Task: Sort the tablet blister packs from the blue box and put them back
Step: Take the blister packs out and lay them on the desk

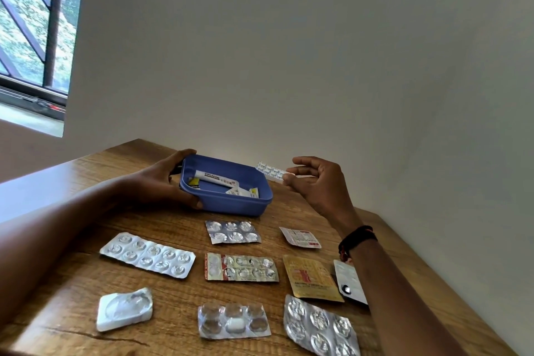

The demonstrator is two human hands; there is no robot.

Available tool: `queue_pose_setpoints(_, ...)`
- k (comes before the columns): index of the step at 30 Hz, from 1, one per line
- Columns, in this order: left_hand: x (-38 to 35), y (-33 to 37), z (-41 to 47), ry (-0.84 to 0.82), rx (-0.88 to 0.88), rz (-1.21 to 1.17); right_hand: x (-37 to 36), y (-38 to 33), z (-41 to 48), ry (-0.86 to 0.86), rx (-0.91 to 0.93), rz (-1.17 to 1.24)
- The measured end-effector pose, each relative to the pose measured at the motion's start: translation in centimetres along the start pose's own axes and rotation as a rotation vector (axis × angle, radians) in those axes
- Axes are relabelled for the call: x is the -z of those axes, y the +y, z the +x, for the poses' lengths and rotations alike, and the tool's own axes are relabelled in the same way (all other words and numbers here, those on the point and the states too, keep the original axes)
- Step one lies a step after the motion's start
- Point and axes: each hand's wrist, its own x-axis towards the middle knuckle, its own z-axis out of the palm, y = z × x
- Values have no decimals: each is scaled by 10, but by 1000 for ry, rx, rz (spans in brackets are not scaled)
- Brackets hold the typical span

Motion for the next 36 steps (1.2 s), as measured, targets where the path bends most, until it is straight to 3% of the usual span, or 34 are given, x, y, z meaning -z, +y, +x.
queue_pose_setpoints(4,1,-1,1,2,16,1,0,-2,-1,-14,99,-46)
queue_pose_setpoints(10,2,1,-1,20,47,1,-7,-6,-5,-7,414,-228)
queue_pose_setpoints(14,2,0,-1,34,54,-29,-5,-1,-5,-22,447,-224)
queue_pose_setpoints(19,0,5,-4,36,67,-26,-1,8,-4,-49,220,-134)
queue_pose_setpoints(25,-1,7,-6,35,73,-28,13,29,-9,-438,-317,-19)
queue_pose_setpoints(28,-1,7,-6,31,77,-32,18,33,-10,-548,-343,-167)
queue_pose_setpoints(32,-1,8,-6,39,79,-28,30,34,-9,-679,-443,-99)
queue_pose_setpoints(36,-1,9,-6,34,87,-15,39,37,-8,-541,-476,-54)
